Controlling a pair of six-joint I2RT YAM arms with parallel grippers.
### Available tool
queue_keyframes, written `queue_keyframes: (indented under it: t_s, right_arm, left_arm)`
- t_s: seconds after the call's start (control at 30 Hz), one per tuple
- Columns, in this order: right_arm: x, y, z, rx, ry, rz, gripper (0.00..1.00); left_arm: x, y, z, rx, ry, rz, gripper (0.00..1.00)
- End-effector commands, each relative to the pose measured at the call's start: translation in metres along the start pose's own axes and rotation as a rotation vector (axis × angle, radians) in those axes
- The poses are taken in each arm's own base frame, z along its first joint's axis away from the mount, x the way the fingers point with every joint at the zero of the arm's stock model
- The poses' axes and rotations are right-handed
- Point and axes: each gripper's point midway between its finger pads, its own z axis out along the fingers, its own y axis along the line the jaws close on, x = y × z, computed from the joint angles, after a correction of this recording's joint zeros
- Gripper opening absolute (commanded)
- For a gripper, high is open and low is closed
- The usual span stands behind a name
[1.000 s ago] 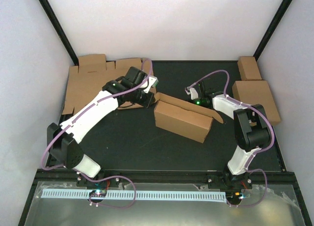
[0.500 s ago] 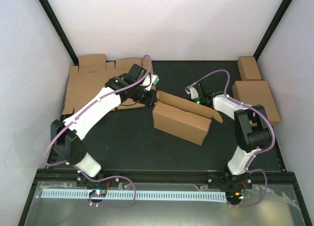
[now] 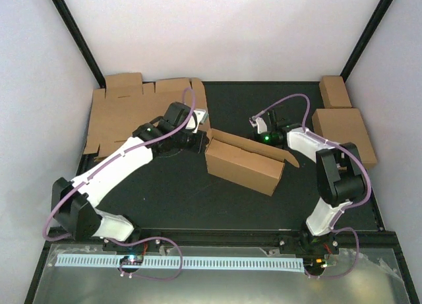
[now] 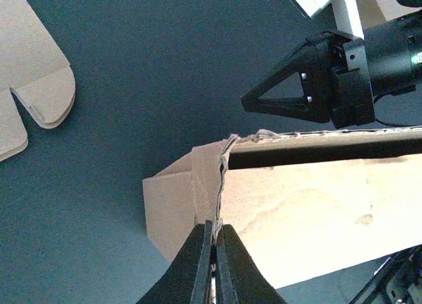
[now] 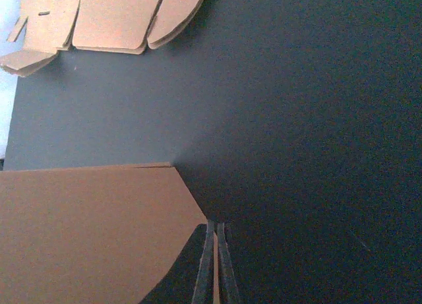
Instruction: Fold the paper box
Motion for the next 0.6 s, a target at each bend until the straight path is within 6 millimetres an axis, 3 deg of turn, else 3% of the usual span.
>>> queue_keyframes:
  t_s: [0.0, 0.57]
  right_arm:
    - [-0.004, 0.006, -0.012, 0.008, -0.032, -0.012, 0.04]
    - [-0.007, 0.006, -0.022, 0.049, -0.063, -0.011, 0.05]
  left_arm:
    - [0.020, 0.008, 0.007, -0.018, 0.029, -0.051, 0.03]
    - [0.033, 0.015, 0.012, -0.030, 0.032, -0.094, 0.04]
